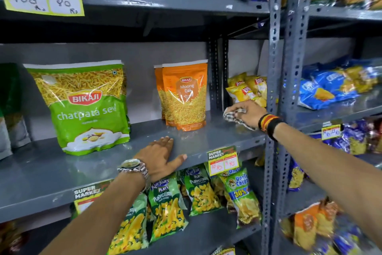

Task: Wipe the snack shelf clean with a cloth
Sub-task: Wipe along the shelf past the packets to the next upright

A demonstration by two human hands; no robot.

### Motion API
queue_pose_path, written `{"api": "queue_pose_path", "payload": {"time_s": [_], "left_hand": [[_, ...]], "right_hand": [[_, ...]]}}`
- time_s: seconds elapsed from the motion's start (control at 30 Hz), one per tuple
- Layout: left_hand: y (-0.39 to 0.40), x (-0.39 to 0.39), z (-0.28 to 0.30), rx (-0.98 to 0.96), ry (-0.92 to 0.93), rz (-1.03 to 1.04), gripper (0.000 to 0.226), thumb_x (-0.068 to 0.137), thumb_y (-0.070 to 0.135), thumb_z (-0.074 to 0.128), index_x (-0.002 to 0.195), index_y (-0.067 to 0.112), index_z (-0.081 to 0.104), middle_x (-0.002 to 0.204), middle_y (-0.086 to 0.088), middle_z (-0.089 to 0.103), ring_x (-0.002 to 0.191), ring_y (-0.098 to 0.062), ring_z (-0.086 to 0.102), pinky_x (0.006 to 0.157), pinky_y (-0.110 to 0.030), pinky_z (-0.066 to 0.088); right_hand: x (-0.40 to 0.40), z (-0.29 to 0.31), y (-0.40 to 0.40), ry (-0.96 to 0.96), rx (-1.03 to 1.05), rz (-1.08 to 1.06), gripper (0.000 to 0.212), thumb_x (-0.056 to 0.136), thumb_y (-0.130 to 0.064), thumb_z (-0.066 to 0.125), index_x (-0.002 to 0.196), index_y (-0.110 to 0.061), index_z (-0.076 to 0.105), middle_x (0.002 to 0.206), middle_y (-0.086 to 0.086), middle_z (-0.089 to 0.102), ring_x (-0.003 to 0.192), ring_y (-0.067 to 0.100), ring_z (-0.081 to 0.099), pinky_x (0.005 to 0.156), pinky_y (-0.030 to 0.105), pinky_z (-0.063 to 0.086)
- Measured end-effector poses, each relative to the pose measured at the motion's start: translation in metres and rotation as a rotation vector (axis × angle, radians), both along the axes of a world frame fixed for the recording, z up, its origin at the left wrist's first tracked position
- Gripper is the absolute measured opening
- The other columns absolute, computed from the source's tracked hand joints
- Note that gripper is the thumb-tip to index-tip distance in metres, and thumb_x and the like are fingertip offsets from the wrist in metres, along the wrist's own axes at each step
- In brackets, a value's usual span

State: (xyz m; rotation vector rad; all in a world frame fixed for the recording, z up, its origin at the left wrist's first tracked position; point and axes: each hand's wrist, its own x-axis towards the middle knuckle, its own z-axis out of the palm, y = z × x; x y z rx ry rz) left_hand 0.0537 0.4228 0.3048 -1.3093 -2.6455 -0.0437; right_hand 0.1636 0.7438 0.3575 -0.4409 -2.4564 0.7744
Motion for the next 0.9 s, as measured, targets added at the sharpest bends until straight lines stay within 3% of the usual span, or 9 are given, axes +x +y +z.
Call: {"api": "queue_pose_path", "payload": {"time_s": [0.1, 0.23, 0.37, 0.5, 0.67, 0.77, 0.9], "left_hand": [[0.025, 0.001, -0.001, -0.003, -0.008, -0.028, 0.117, 0.073, 0.091, 0.003, 0.159, 0.013, 0.017, 0.167, -0.007, 0.018, 0.151, -0.025, 0.026, 0.121, -0.038, 0.024], [0.026, 0.0, -0.005, -0.023, -0.012, -0.06, 0.095, 0.092, 0.076, 0.022, 0.159, 0.01, 0.013, 0.168, -0.008, 0.013, 0.153, -0.023, 0.019, 0.121, -0.037, 0.018], [0.026, 0.002, -0.005, -0.046, 0.009, -0.064, 0.094, 0.093, 0.075, 0.022, 0.159, 0.009, 0.01, 0.168, -0.011, 0.011, 0.153, -0.025, 0.017, 0.122, -0.035, 0.016], [0.025, 0.001, -0.006, -0.063, 0.004, -0.072, 0.095, 0.093, 0.075, 0.018, 0.16, 0.009, 0.007, 0.168, -0.011, 0.009, 0.154, -0.025, 0.014, 0.122, -0.036, 0.012], [0.025, 0.002, -0.004, -0.071, 0.007, -0.082, 0.092, 0.094, 0.073, 0.017, 0.16, 0.01, 0.006, 0.169, -0.01, 0.006, 0.155, -0.024, 0.012, 0.122, -0.036, 0.011], [0.025, 0.001, -0.005, -0.077, 0.001, -0.089, 0.09, 0.095, 0.072, 0.017, 0.16, 0.011, 0.004, 0.169, -0.008, 0.004, 0.155, -0.022, 0.009, 0.122, -0.035, 0.009], [0.027, -0.003, -0.007, -0.055, -0.011, -0.096, 0.091, 0.094, 0.073, 0.018, 0.16, 0.013, 0.003, 0.169, -0.006, 0.004, 0.155, -0.02, 0.008, 0.122, -0.033, 0.007]], "right_hand": [[-0.02, -0.03, 0.015, -0.085, 0.044, -0.09, 0.034, 0.095, -0.003, 0.051, 0.1, -0.029, 0.074, 0.117, 0.004, 0.064, 0.109, 0.025, 0.062, 0.087, 0.031, 0.051], [-0.027, -0.04, 0.019, -0.09, 0.094, -0.19, 0.028, 0.096, -0.008, 0.05, 0.109, -0.024, 0.069, 0.126, 0.008, 0.065, 0.11, 0.03, 0.061, 0.084, 0.032, 0.05], [0.003, -0.033, -0.019, -0.115, 0.019, 0.115, 0.027, 0.096, -0.008, 0.054, 0.108, -0.027, 0.069, 0.131, 0.0, 0.062, 0.125, 0.02, 0.055, 0.106, 0.034, 0.043], [0.037, -0.021, -0.053, -0.212, 0.004, 0.328, 0.026, 0.095, -0.011, 0.058, 0.116, -0.021, 0.07, 0.126, -0.013, 0.064, 0.114, 0.001, 0.06, 0.094, 0.01, 0.043], [0.008, -0.01, -0.022, 0.09, -0.024, -0.008, 0.032, 0.095, 0.007, 0.048, 0.114, -0.007, 0.071, 0.116, 0.002, 0.064, 0.105, 0.01, 0.054, 0.077, 0.002, 0.04], [-0.025, -0.011, -0.001, 0.1, -0.068, -0.12, 0.034, 0.093, 0.009, 0.045, 0.11, -0.003, 0.071, 0.117, 0.008, 0.066, 0.11, 0.019, 0.058, 0.079, 0.007, 0.043], [-0.07, -0.016, 0.036, 0.065, -0.046, -0.23, 0.034, 0.088, 0.005, 0.052, 0.101, -0.016, 0.076, 0.116, 0.009, 0.071, 0.113, 0.026, 0.062, 0.091, 0.02, 0.042]]}}
